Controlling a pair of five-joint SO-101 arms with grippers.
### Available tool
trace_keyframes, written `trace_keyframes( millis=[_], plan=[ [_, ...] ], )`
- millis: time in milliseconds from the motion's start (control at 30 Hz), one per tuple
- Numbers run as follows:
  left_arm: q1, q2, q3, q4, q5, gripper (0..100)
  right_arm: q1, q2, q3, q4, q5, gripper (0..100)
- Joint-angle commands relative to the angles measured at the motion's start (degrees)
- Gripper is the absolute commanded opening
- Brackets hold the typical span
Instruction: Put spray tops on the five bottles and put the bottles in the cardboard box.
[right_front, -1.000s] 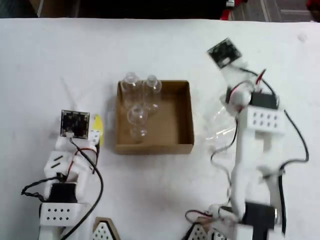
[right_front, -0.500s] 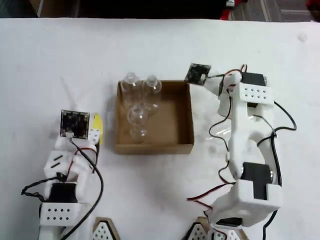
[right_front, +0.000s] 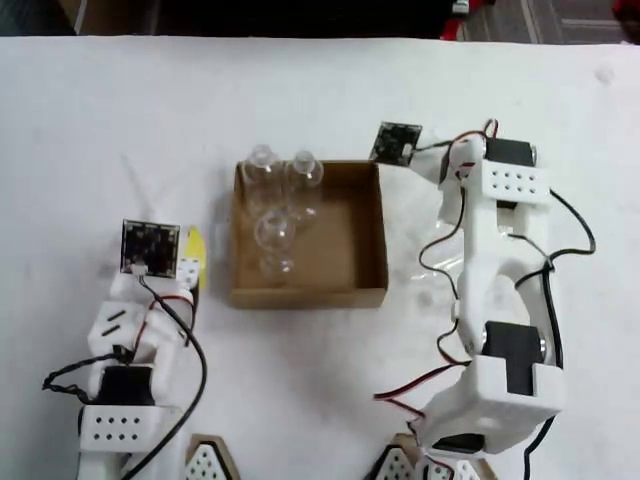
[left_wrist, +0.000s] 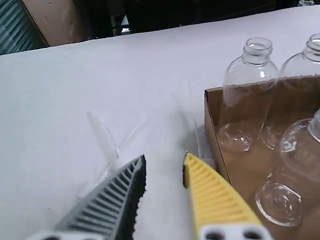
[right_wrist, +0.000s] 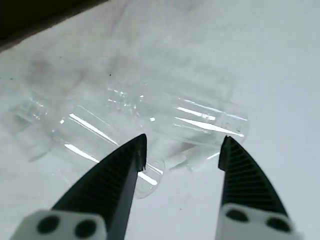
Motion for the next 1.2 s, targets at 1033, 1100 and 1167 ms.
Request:
trace_keyframes(
  millis=[1033,1100,1167],
  plan=[
    [0.7,-0.7,-0.4,-1.3,-2.9,12,3.5,31.8,-38.6,16.8,6.1,21.6],
    [0.7,-0.7,-0.4,-1.4,-2.9,12,3.5,33.8,-40.0,16.8,6.1,21.6],
    [0.7,-0.7,-0.4,-1.4,-2.9,12,3.4,35.7,-41.4,17.0,6.0,21.6]
  ],
)
